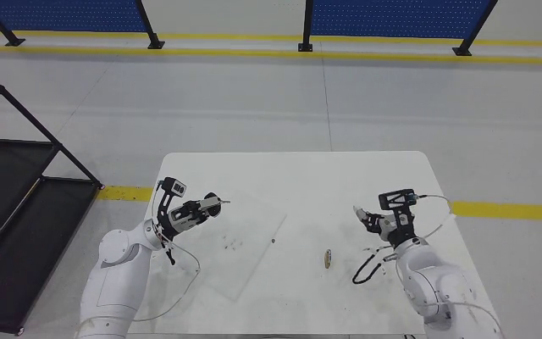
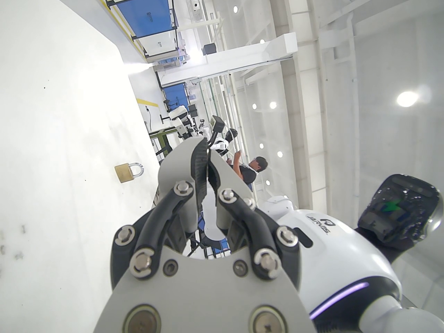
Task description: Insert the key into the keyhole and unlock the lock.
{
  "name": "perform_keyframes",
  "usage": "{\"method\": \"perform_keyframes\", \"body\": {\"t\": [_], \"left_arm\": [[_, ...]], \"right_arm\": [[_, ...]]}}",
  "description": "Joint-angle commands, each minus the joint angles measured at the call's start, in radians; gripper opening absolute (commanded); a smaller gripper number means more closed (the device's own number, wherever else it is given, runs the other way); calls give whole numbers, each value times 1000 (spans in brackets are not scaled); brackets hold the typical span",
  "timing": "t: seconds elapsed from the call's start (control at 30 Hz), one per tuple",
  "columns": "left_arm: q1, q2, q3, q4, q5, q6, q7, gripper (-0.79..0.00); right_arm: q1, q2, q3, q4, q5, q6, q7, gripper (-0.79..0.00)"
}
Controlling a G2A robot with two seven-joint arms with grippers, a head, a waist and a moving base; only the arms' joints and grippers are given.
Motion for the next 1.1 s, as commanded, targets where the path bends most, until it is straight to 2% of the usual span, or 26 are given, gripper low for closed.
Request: {"method": "perform_keyframes", "body": {"t": [0.0, 0.27, 0.57, 1.07], "left_arm": [[0, 0, 0, 0, 0, 0, 0, -785], [0, 0, 0, 0, 0, 0, 0, -785], [0, 0, 0, 0, 0, 0, 0, -785], [0, 0, 0, 0, 0, 0, 0, -785]], "right_arm": [[7, -2, -15, -8, 29, 2, 69, 0], [60, -10, -56, -63, 171, 59, 356, 0], [147, -17, -115, -44, 267, 124, 593, 0], [142, -18, -122, -39, 284, 117, 577, 0]]}}
